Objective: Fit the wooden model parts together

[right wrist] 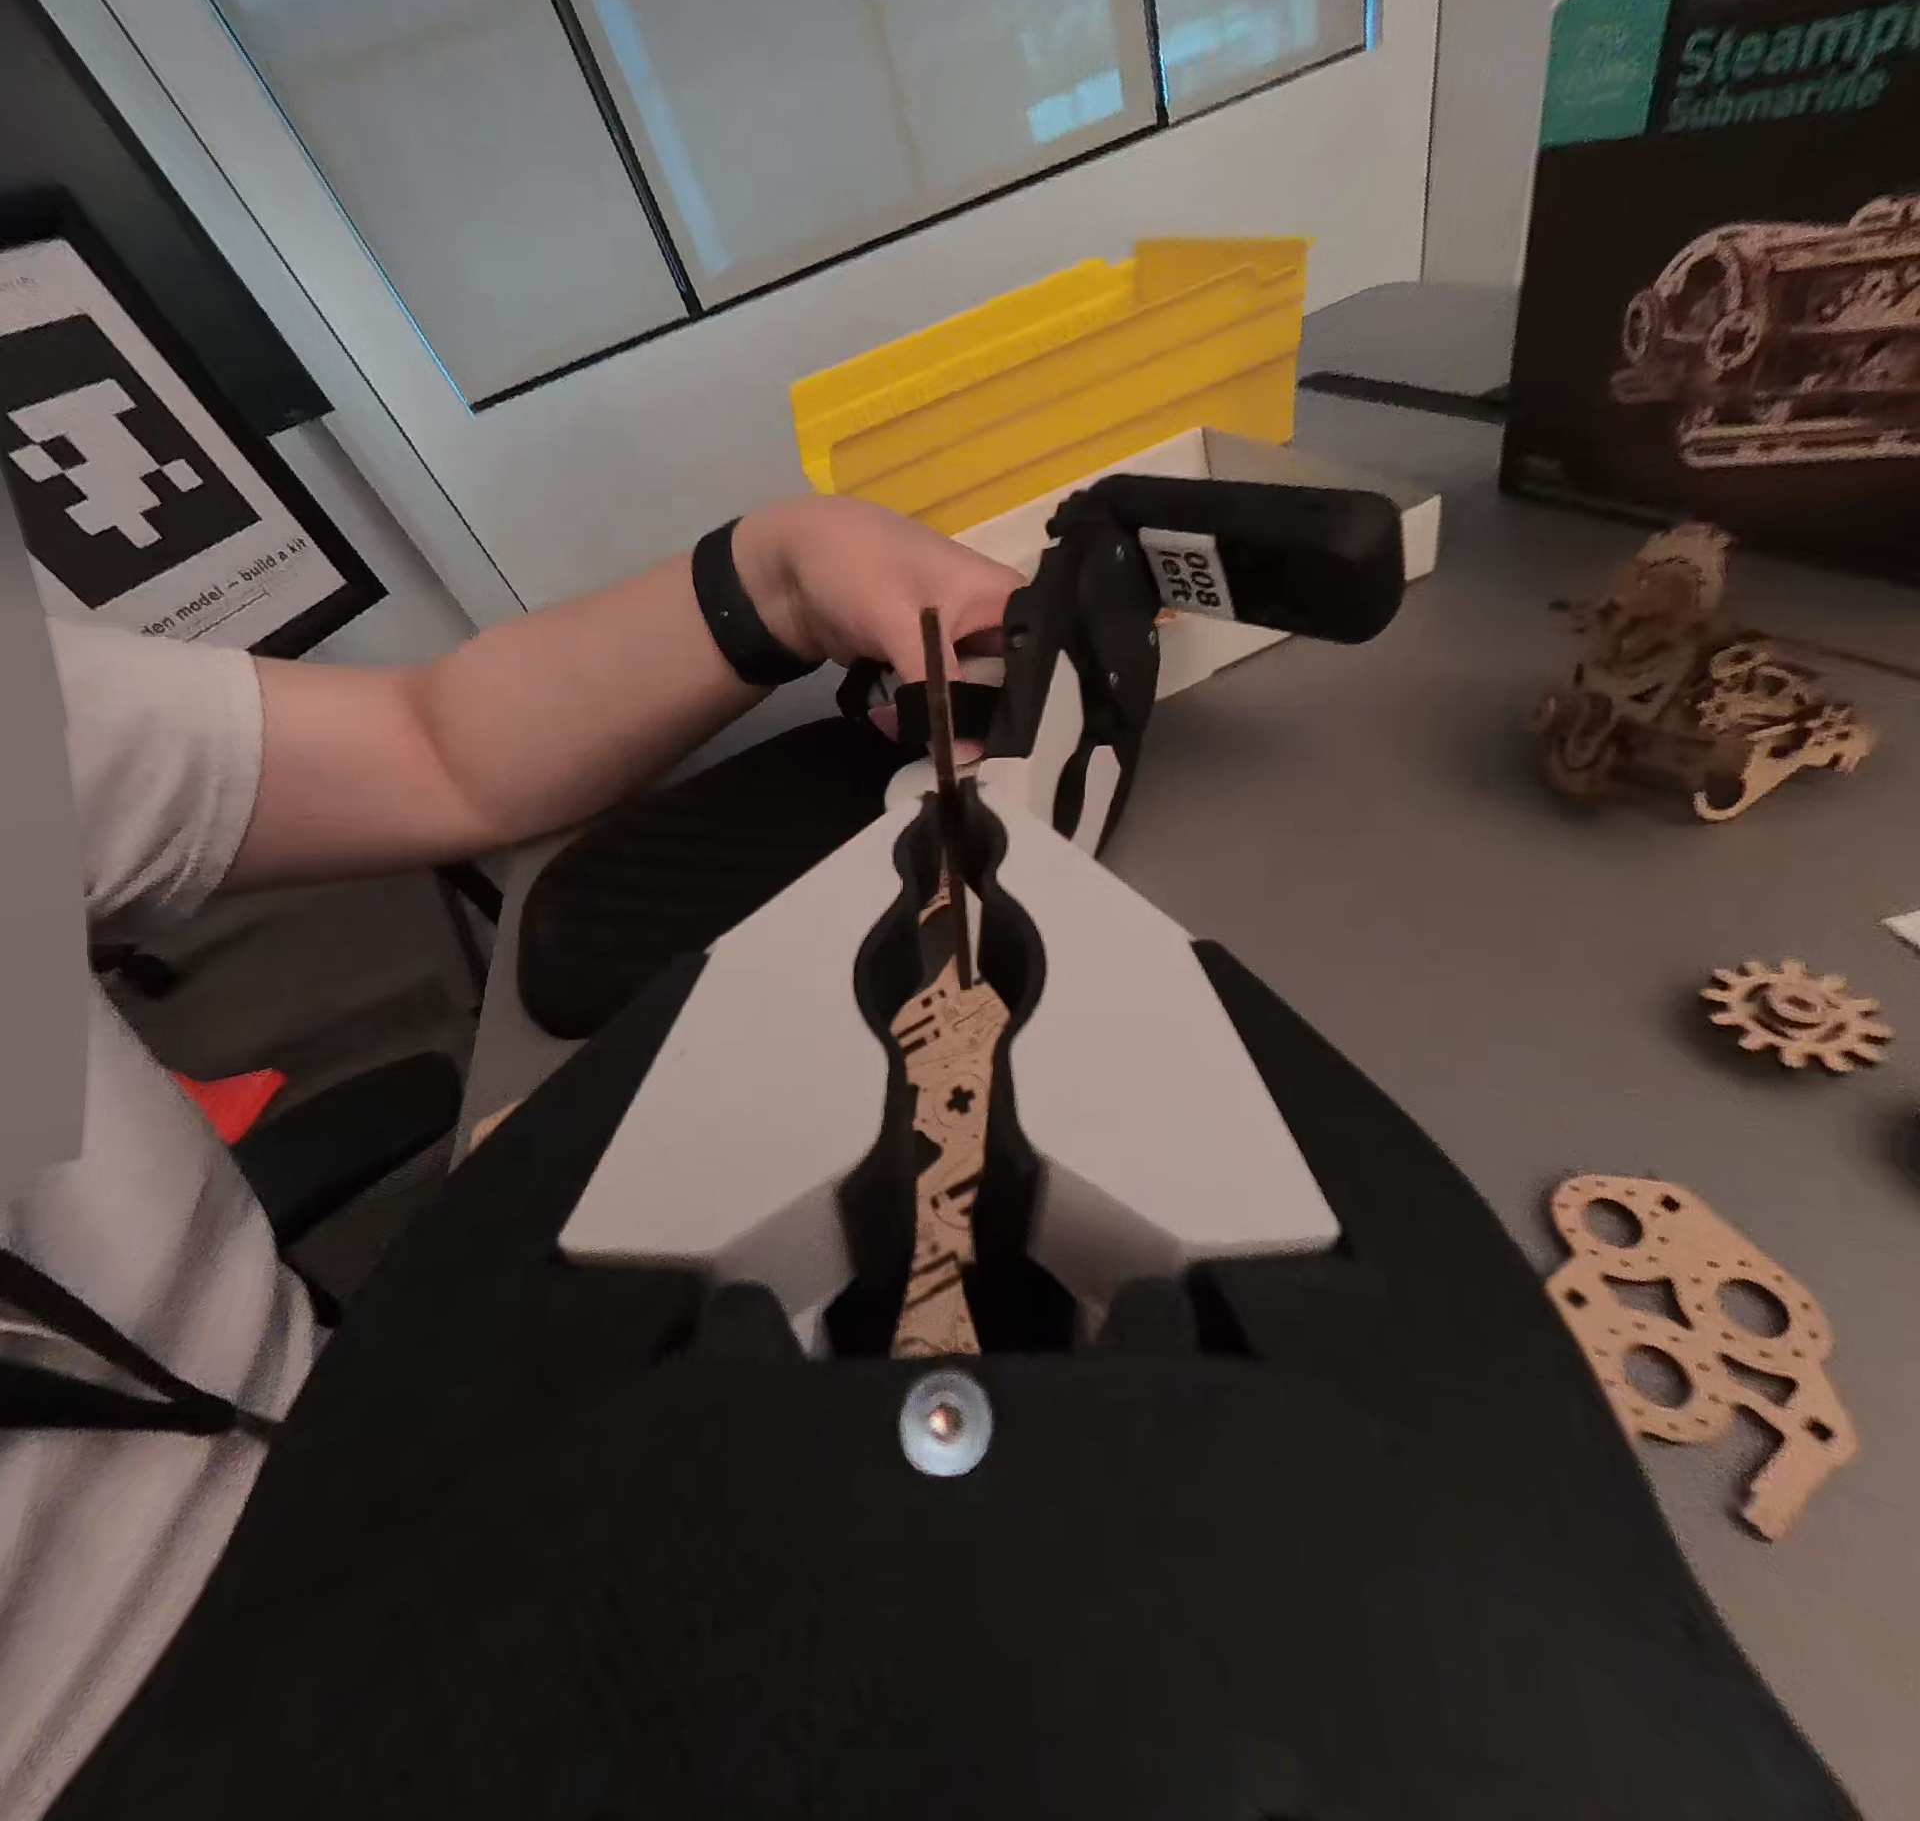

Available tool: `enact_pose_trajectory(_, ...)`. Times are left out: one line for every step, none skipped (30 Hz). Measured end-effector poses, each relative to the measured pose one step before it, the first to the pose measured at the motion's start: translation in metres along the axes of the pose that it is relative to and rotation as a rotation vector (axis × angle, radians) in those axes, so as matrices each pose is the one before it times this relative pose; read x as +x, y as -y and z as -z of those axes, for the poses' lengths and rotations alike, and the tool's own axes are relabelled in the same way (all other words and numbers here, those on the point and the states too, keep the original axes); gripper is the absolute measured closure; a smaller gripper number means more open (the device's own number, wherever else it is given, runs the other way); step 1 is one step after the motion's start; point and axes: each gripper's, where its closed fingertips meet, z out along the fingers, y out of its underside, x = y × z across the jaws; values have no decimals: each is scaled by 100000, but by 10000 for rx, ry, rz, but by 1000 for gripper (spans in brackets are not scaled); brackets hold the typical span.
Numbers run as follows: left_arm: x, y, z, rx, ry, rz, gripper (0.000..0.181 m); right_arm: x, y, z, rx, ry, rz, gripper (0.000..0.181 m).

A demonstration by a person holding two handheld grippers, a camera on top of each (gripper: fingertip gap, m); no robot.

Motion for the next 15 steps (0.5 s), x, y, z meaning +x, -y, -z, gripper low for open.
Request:
enact_pose_trajectory(57,150,66,103,-65,-36,180,-18,-239,-503,-249,-129,-394,180)
enact_pose_trajectory(-61,220,137,139,57,-40,180,-69,93,-261,-79,-151,-337,180)
enact_pose_trajectory(99,357,194,223,18,-126,180,70,529,43,223,-331,-54,181)
enact_pose_trajectory(312,366,225,245,-67,-125,180,299,640,266,266,-506,82,181)
enact_pose_trajectory(429,286,234,251,-115,-99,180,457,620,393,186,-568,169,181)
enact_pose_trajectory(447,196,234,290,-107,-114,181,488,507,385,113,-527,129,181)
enact_pose_trajectory(243,75,250,326,24,-121,181,161,415,299,121,-234,-23,181)
enact_pose_trajectory(24,131,258,455,152,-101,181,-274,247,163,112,91,-215,180)
enact_pose_trajectory(-113,283,232,572,207,-31,181,-304,84,86,105,116,-337,180)
enact_pose_trajectory(5,335,135,703,113,16,181,-296,26,60,143,54,-224,179)
enact_pose_trajectory(215,241,72,708,-19,81,181,-271,-87,5,103,-23,-30,179)
enact_pose_trajectory(253,139,45,705,9,32,181,-52,-165,-41,44,-180,115,178)
enact_pose_trajectory(110,-171,11,546,160,-112,181,-22,-48,-12,116,-196,222,178)
enact_pose_trajectory(75,-445,-15,356,176,-106,181,-202,-7,23,133,-46,312,179)
enact_pose_trajectory(147,-508,11,314,108,-12,181,-298,-84,-39,60,49,234,179)
